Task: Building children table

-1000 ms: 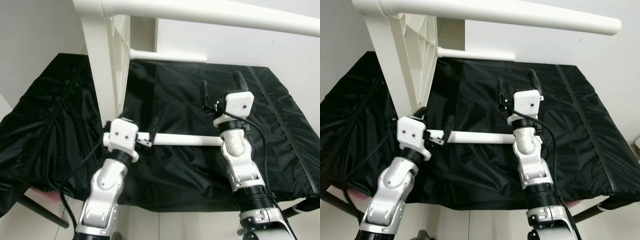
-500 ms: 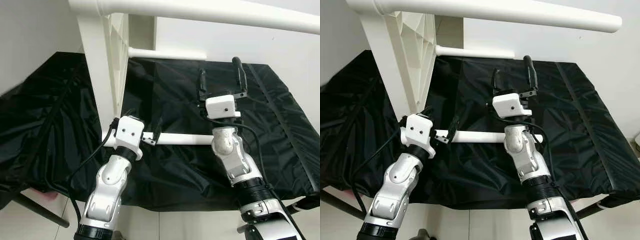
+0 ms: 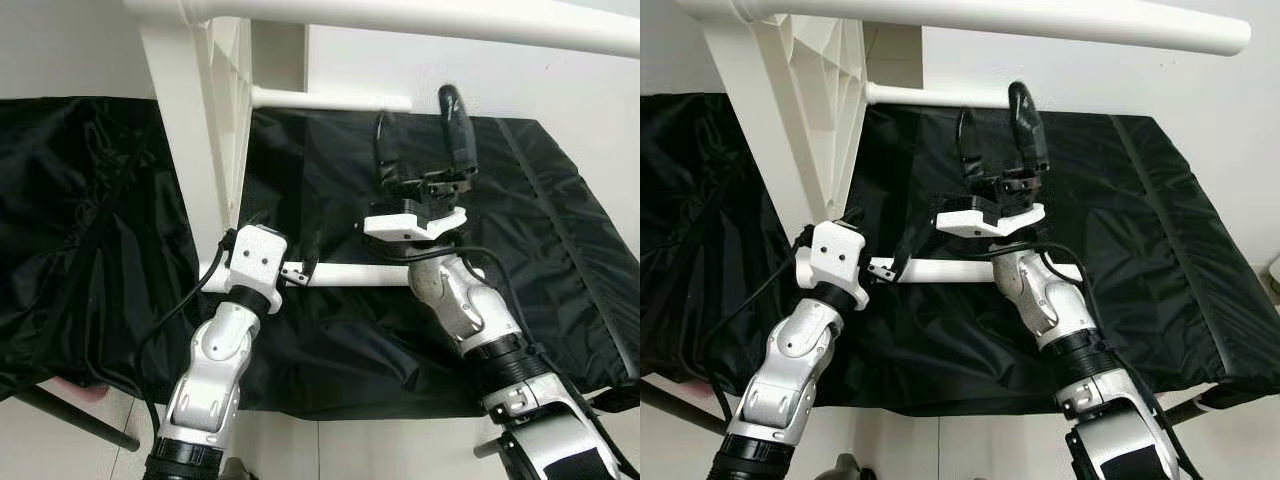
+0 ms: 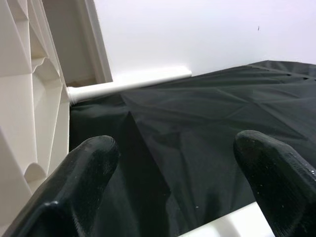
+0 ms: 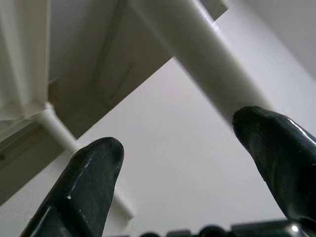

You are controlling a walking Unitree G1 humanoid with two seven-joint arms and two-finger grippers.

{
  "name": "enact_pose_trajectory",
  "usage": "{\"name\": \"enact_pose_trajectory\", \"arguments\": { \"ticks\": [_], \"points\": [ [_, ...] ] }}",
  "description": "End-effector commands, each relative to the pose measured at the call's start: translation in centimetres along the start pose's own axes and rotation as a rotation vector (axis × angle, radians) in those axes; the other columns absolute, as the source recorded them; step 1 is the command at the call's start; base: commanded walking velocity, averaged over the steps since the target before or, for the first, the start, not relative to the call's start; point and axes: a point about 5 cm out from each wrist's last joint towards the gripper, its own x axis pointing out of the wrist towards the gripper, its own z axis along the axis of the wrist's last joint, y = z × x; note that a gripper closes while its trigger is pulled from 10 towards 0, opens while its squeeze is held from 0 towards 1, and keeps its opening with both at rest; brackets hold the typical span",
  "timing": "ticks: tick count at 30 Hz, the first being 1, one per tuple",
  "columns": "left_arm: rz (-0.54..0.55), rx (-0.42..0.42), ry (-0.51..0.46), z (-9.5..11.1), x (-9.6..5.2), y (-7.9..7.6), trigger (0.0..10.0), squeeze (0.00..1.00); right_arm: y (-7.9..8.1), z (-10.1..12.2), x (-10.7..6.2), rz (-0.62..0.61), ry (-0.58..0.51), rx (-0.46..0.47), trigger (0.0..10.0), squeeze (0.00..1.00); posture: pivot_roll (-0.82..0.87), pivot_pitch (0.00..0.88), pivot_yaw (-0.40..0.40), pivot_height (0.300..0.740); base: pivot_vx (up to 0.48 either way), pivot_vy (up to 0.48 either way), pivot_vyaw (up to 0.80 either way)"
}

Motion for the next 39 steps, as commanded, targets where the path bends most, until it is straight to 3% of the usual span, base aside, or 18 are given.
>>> {"name": "enact_pose_trajectory", "arguments": {
  "ticks": [1,15,24,34,39],
  "points": [
    [0.033,0.002,0.011,-0.2,0.1,0.2,10.0,0.0,-0.4,0.0,0.6,-0.045,-0.022,-0.023,10.0,0.0,0.0,0.083,0.018,0.74,0.0,0.0,0.0],
    [-0.012,0.039,0.006,0.0,0.9,0.9,10.0,0.0,-1.7,-0.4,2.4,-0.214,-0.059,-0.137,10.0,0.0,0.0,0.061,0.098,0.74,0.0,0.0,0.0],
    [-0.016,0.047,0.0,0.2,1.4,1.1,10.0,0.0,-2.1,-0.6,4.1,-0.278,-0.083,-0.165,10.0,0.0,0.0,0.058,0.098,0.74,0.0,0.0,0.0],
    [0.009,0.042,-0.005,0.1,1.4,1.0,10.0,0.0,-1.2,-0.7,6.4,-0.234,-0.108,-0.143,10.0,0.0,0.0,0.067,0.059,0.74,0.0,0.0,0.0],
    [0.017,0.041,-0.007,0.2,1.4,1.0,10.0,0.0,-0.2,-0.9,6.7,-0.176,-0.086,-0.113,10.0,0.0,0.01,0.07,0.046,0.74,0.0,0.0,0.0]
  ]
}}
